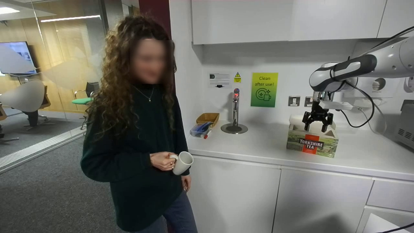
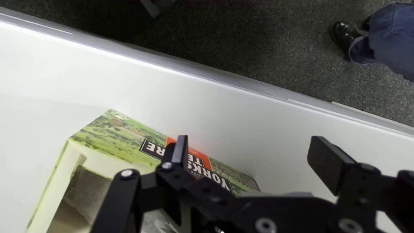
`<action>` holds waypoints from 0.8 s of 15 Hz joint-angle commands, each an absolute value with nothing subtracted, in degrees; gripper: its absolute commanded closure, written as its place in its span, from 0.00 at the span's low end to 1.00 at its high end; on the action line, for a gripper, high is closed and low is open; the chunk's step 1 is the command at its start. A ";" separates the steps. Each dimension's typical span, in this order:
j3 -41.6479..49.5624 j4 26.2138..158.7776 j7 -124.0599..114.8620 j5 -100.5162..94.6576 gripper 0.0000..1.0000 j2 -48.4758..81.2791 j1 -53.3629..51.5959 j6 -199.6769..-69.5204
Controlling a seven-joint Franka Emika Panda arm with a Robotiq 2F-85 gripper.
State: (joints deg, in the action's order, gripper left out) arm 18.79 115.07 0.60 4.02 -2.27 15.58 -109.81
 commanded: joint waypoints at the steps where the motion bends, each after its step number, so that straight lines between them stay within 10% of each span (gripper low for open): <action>1: 18.82 109.82 6.72 2.51 0.00 0.18 16.69 -105.84; 12: 18.38 106.86 34.18 -2.02 0.00 3.25 17.43 -107.77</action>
